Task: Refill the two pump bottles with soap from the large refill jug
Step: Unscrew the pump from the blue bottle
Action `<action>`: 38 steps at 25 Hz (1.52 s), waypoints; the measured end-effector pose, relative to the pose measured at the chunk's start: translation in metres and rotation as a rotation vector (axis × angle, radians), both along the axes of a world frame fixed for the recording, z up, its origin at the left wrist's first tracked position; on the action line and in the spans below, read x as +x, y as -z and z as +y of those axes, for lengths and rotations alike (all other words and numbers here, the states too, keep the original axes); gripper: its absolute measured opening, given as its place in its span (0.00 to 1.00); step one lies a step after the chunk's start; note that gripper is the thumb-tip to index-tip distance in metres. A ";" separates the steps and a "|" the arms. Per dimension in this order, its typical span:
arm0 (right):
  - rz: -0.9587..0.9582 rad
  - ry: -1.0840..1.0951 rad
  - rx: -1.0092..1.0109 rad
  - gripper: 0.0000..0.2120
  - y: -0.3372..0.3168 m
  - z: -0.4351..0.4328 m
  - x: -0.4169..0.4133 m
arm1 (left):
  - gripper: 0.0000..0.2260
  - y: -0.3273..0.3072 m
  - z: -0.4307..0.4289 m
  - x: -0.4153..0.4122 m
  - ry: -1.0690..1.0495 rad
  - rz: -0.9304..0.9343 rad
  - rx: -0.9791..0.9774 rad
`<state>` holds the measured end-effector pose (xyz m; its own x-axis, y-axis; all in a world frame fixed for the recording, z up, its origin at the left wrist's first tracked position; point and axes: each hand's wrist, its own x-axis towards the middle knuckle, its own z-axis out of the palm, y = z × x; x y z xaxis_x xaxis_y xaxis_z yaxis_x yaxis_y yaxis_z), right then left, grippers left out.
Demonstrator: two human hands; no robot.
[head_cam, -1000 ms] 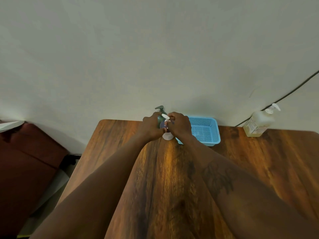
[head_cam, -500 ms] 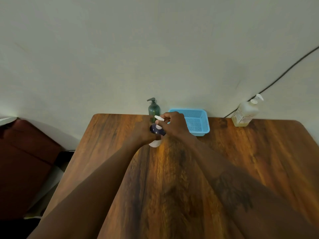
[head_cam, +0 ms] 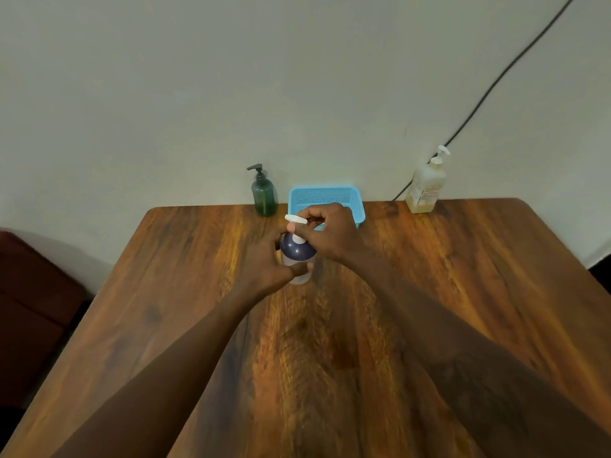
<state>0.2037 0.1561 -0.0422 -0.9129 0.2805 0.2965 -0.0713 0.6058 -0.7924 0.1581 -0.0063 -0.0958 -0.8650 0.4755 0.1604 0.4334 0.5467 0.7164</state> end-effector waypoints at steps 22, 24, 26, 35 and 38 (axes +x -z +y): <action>0.108 -0.086 0.245 0.13 0.048 0.008 0.117 | 0.30 0.040 -0.016 0.112 0.168 0.167 0.329; 0.145 -0.135 0.280 0.11 0.049 -0.004 0.122 | 0.28 0.036 -0.031 0.120 0.181 0.141 0.340; 0.155 -0.226 0.292 0.13 0.047 -0.012 0.129 | 0.27 0.037 -0.045 0.126 0.211 0.107 0.320; -0.020 -0.354 0.256 0.15 0.041 -0.035 0.145 | 0.29 0.041 -0.080 0.142 0.221 0.120 0.375; 0.077 -0.226 0.284 0.16 0.042 -0.052 0.148 | 0.29 0.039 -0.084 0.147 0.200 0.166 0.388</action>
<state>0.3512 0.1037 -0.0846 -0.9142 -0.0285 0.4043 -0.2813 0.7628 -0.5823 0.3054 -0.0900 -0.1349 -0.7100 0.5081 0.4876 0.6290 0.1461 0.7636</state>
